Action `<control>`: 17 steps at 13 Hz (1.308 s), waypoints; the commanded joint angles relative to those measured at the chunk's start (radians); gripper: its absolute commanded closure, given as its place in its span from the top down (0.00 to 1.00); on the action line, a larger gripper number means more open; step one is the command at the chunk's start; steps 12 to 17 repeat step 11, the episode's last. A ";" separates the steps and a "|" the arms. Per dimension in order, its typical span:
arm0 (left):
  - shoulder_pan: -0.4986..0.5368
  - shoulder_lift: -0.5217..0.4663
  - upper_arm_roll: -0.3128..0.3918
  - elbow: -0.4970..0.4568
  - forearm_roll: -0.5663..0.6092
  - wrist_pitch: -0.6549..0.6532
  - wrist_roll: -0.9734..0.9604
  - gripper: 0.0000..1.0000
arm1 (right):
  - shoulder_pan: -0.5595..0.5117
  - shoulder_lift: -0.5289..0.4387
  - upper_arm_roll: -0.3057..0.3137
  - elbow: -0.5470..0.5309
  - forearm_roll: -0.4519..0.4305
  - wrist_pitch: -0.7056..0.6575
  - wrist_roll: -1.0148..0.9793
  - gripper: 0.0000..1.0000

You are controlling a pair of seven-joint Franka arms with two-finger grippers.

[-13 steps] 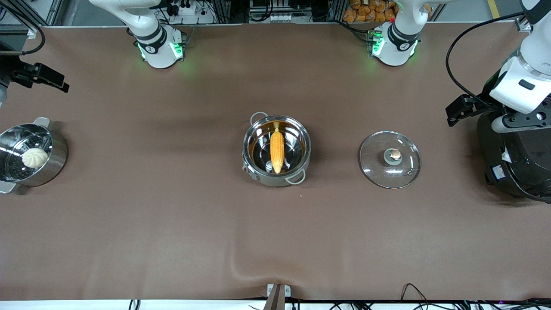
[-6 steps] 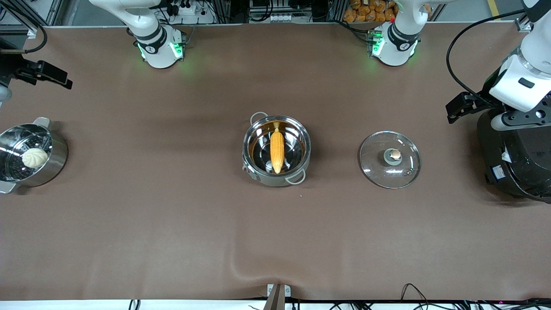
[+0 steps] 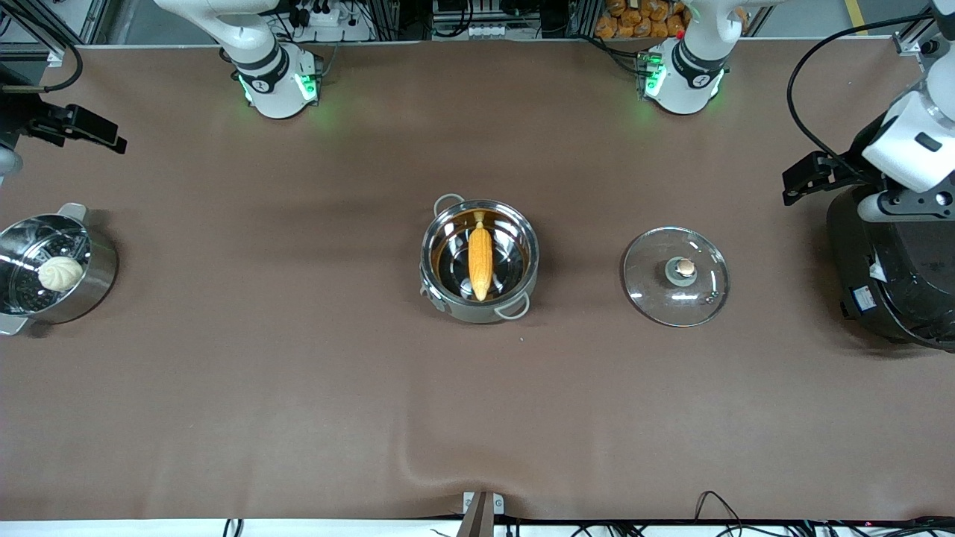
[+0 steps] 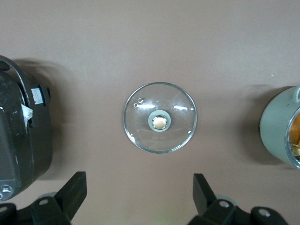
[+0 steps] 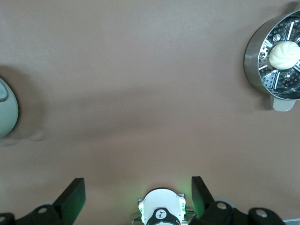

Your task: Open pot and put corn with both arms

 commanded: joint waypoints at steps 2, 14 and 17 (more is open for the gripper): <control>0.005 -0.005 -0.001 0.038 -0.021 -0.030 0.007 1.00 | -0.004 -0.006 0.005 -0.002 0.016 0.001 0.010 1.00; 0.005 -0.004 0.000 0.044 -0.004 -0.059 0.009 1.00 | 0.008 -0.008 0.005 0.000 0.014 0.004 0.013 1.00; 0.005 -0.004 0.000 0.044 -0.004 -0.059 0.009 1.00 | 0.008 -0.008 0.005 0.000 0.014 0.004 0.013 1.00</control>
